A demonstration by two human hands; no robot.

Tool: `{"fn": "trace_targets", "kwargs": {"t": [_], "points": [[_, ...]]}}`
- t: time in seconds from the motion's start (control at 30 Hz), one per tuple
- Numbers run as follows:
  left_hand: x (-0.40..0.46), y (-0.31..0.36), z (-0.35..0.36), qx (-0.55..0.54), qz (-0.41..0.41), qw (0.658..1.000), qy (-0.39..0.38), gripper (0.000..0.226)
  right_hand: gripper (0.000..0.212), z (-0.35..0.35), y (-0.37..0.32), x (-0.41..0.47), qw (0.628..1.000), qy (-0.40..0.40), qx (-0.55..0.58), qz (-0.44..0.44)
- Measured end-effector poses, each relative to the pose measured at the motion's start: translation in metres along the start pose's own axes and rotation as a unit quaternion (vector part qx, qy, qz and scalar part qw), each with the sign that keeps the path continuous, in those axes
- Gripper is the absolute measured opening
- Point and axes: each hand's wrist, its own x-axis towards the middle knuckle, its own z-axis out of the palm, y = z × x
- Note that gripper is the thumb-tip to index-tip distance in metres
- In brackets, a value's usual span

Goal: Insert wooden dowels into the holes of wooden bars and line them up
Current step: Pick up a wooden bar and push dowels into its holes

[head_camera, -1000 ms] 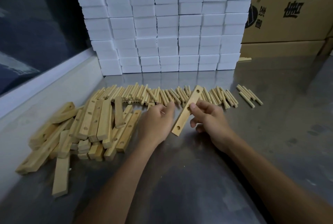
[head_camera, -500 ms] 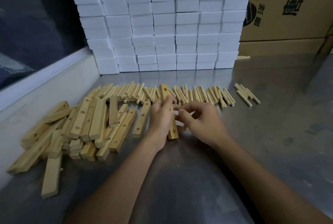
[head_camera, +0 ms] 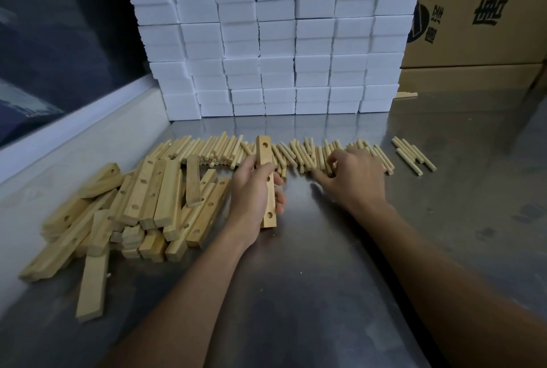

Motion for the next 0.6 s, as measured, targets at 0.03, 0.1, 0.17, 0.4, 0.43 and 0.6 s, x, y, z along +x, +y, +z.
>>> {"fn": "trace_targets", "kwargs": {"t": [0.03,0.1,0.17,0.4,0.43,0.6], "points": [[0.000,0.000,0.000,-0.001,-0.003,1.000,0.001,0.013,0.035,0.002,-0.003,0.001,1.000,-0.009,-0.011,-0.005],[0.000,0.000,-0.001,-0.003,-0.011,1.000,0.002,0.014,0.033,0.006,-0.008,0.003,0.999,-0.027,-0.026,-0.001],[0.000,-0.001,-0.001,-0.005,-0.017,1.000,-0.003,0.013,0.030,0.008,-0.008,0.005,0.999,-0.033,-0.028,0.012],[0.001,-0.002,0.000,0.002,-0.021,1.000,-0.009,0.012,0.016,0.008,-0.006,0.005,0.999,-0.008,-0.011,0.037],[0.001,-0.002,0.000,0.003,-0.022,1.000,-0.009,0.012,0.017,0.006,-0.006,0.005,0.999,-0.010,-0.011,0.040],[0.003,-0.002,0.000,0.001,-0.024,1.000,-0.009,0.013,0.024,-0.004,-0.001,0.008,0.995,0.063,0.030,0.071]]}}
